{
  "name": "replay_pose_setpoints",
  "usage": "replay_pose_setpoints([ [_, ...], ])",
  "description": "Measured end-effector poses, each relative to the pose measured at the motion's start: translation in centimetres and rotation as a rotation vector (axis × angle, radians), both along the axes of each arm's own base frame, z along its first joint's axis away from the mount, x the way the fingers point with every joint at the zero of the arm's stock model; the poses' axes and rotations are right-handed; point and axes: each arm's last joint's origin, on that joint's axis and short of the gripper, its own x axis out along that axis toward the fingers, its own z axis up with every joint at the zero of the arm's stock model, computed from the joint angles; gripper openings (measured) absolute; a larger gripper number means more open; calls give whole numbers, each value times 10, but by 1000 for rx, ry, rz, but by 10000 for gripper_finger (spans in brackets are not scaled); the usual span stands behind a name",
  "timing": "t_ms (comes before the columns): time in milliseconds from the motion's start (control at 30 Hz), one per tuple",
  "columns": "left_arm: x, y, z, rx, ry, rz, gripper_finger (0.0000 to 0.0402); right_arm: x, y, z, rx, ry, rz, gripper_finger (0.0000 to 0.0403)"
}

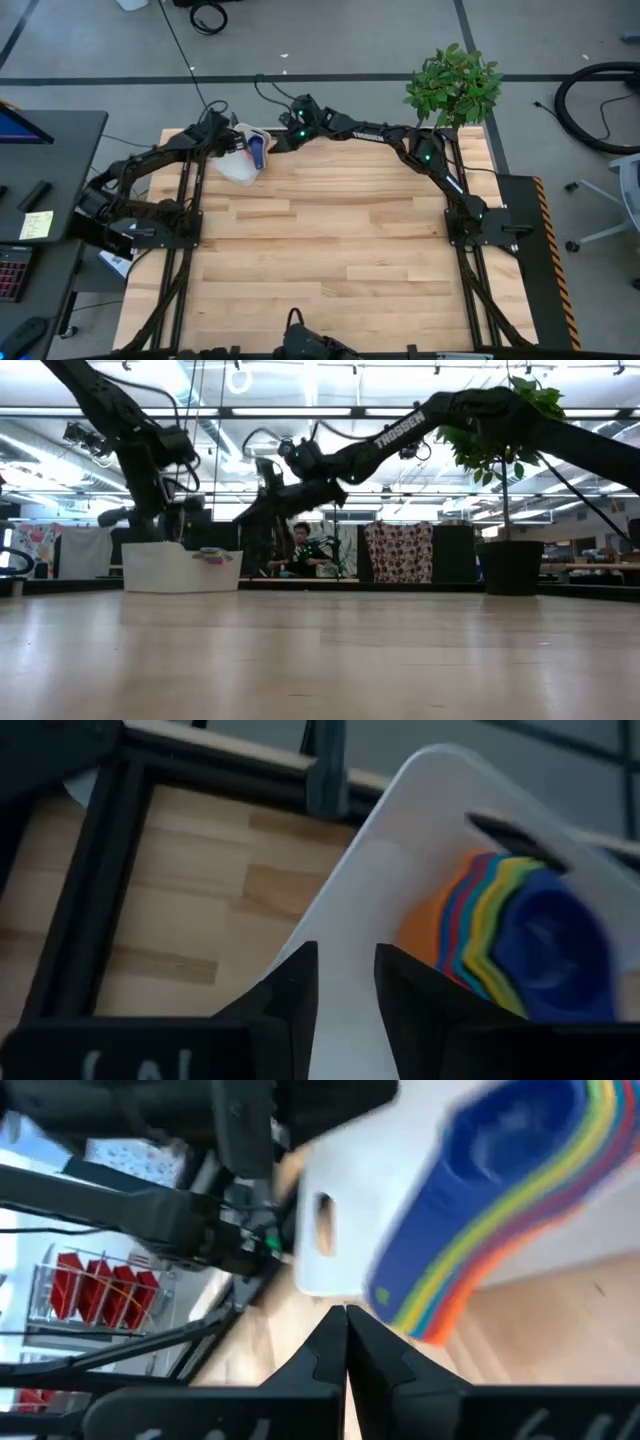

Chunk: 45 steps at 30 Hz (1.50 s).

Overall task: Nest measuring cups in basket
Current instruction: Put the nested measuring cups into the white bin

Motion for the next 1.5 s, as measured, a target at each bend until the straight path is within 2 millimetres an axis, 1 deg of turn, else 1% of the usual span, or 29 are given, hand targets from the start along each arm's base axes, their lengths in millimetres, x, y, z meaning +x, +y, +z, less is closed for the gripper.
replay_pose_setpoints([
  [100,-5,-6,15,41,-50,-8,107,-6,-1,21,-41,-37,2,10],
  [233,-11,-17,33,95,-112,-30,107,-15,-3,43,-114,-49,2,10],
  [333,-16,-27,42,100,-111,-81,107,-27,-2,64,-190,-36,-8,10],
  [400,-20,-33,40,44,-97,-104,107,-36,1,78,-253,0,-18,10],
  [467,-22,-42,35,-66,-84,-108,107,-46,5,86,-301,75,-32,10],
  [567,-22,-58,27,-223,-45,-152,107,-59,12,90,-325,218,-45,10],
  [633,-18,-67,25,-276,-30,-177,107,-64,17,86,-332,308,-56,10],
  [700,-9,-74,25,-293,-59,-209,107,-66,18,80,-330,382,-71,10],
  [800,10,-82,29,-271,-165,-296,107,-63,19,72,-323,404,-65,10],
  [900,34,-87,34,-189,-259,-370,107,-62,21,69,-325,405,-54,10],
  [967,46,-87,34,-115,-275,-372,107,-60,23,69,-342,400,-45,10],
  [1033,58,-84,31,-74,-295,-357,107,-60,24,68,-337,396,-34,10],
  [1133,75,-77,15,-107,-303,-371,107,-60,24,68,-334,395,-34,10],
  [1233,96,-71,-1,-130,-360,-405,107,-60,23,68,-334,398,-38,10],
  [1333,117,-65,-12,-107,-460,-441,107,-61,24,68,-330,404,-35,10],
  [1400,126,-64,-18,-90,-489,-459,107,-61,24,68,-326,410,-35,10],
  [1500,131,-63,-34,-103,-440,-445,107,-61,24,68,-327,409,-34,10],
])
